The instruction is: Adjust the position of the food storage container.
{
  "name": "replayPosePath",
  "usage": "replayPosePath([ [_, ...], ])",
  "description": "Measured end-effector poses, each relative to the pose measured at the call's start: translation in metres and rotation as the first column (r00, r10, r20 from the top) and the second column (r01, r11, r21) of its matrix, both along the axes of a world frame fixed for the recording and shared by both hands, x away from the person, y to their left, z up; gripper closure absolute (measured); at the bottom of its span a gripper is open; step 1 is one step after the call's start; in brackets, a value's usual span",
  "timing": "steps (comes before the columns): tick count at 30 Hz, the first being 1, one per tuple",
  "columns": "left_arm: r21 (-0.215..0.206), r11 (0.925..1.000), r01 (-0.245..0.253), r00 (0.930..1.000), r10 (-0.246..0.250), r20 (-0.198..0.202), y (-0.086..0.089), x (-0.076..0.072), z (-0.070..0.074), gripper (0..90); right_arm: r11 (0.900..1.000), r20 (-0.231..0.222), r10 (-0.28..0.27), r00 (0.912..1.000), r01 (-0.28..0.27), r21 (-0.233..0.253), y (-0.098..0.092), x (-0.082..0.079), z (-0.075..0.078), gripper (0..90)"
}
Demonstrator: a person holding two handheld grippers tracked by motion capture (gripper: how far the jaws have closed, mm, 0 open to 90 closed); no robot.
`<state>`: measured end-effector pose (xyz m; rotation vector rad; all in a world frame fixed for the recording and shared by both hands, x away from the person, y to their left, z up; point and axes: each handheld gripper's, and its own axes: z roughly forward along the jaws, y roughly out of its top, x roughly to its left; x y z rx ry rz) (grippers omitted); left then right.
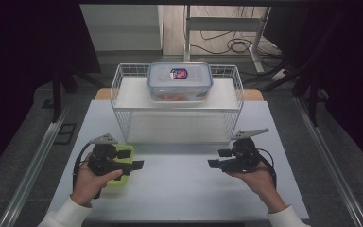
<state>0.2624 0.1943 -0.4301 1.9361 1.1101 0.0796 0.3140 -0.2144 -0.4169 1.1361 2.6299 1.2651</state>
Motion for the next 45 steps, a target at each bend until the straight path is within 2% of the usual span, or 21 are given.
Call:
replayPosePath([
  [5,0.020,0.9996,-0.018,0.9998,0.018,0.003,0.008,0.001,0.000,28.4,1.000,-0.006,0.002,1.0000,-0.002,-0.006,0.000,-0.003,-0.004,33.4],
  [9,0.037,0.9976,-0.058,0.9983,0.059,-0.002,0.021,0.006,-0.004,28.6,1.000,-0.005,-0.001,1.0000,0.001,-0.008,0.000,-0.005,-0.004,33.4],
  [12,0.055,0.9948,-0.086,0.9962,0.086,-0.009,0.029,0.009,-0.007,28.5,1.000,-0.004,-0.005,1.0000,0.005,-0.007,0.000,-0.004,-0.005,33.4],
  [17,0.058,0.9900,-0.128,0.9913,0.130,-0.024,0.044,0.017,-0.012,29.9,1.000,-0.013,-0.009,0.9999,0.009,-0.014,0.000,-0.003,-0.008,33.4],
  [18,0.072,0.9861,-0.150,0.9878,0.152,-0.032,0.054,0.021,-0.015,33.2,1.000,-0.014,-0.008,0.9999,0.008,-0.018,0.000,-0.002,-0.009,33.4],
  [21,0.116,0.9760,-0.184,0.9808,0.190,-0.044,0.066,0.027,-0.018,46.2,1.000,-0.018,-0.009,0.9998,0.008,-0.018,0.001,-0.001,-0.010,33.3],
  [23,0.129,0.9731,-0.191,0.9789,0.199,-0.048,0.070,0.029,-0.020,55.1,1.000,-0.020,-0.007,0.9998,0.007,-0.020,0.001,0.000,-0.010,33.1],
  [24,0.142,0.9680,-0.207,0.9742,0.217,-0.061,0.077,0.032,-0.023,57.7,1.000,-0.020,-0.007,0.9998,0.006,-0.021,0.001,0.000,-0.010,33.1],
  [28,0.183,0.9569,-0.226,0.9679,0.242,-0.070,0.087,0.037,-0.027,69.6,1.000,-0.019,-0.008,0.9998,0.008,-0.025,0.001,0.000,-0.011,33.1],
  [29,0.183,0.9569,-0.226,0.9679,0.242,-0.070,0.087,0.037,-0.027,72.9,1.000,-0.020,-0.009,0.9998,0.008,-0.026,0.001,0.000,-0.011,33.1],
  [30,0.199,0.9506,-0.238,0.9636,0.257,-0.074,0.092,0.039,-0.029,76.0,1.000,-0.020,-0.010,0.9997,0.009,-0.027,0.001,0.000,-0.012,33.1],
  [34,0.227,0.9366,-0.267,0.9519,0.293,-0.089,0.104,0.048,-0.034,87.4,1.000,-0.025,-0.012,0.9996,0.011,-0.029,0.001,0.000,-0.013,33.0],
  [36,0.238,0.9318,-0.274,0.9471,0.304,-0.102,0.109,0.052,-0.038,89.8,0.999,-0.028,-0.014,0.9995,0.013,-0.030,0.001,0.001,-0.013,33.0],
  [37,0.238,0.9318,-0.274,0.9471,0.304,-0.102,0.109,0.052,-0.038,90.0,0.999,-0.028,-0.014,0.9995,0.013,-0.030,0.001,0.001,-0.013,33.0],
  [38,0.268,0.9217,-0.280,0.9425,0.317,-0.105,0.111,0.056,-0.040,90.0,0.999,-0.030,-0.016,0.9994,0.015,-0.032,0.001,0.001,-0.014,32.9],
  [41,0.291,0.9131,-0.286,0.9359,0.331,-0.120,0.114,0.062,-0.046,90.0,0.999,-0.031,-0.018,0.9994,0.017,-0.032,0.000,0.002,-0.015,33.0],
  [42,0.297,0.9113,-0.285,0.9346,0.333,-0.125,0.114,0.064,-0.048,90.0,0.999,-0.031,-0.018,0.9994,0.017,-0.032,0.000,0.002,-0.015,32.9],
  [45,0.312,0.9122,-0.266,0.9357,0.322,-0.144,0.110,0.070,-0.054,90.0,0.999,-0.031,-0.017,0.9994,0.016,-0.033,0.000,0.002,-0.015,32.9],
])
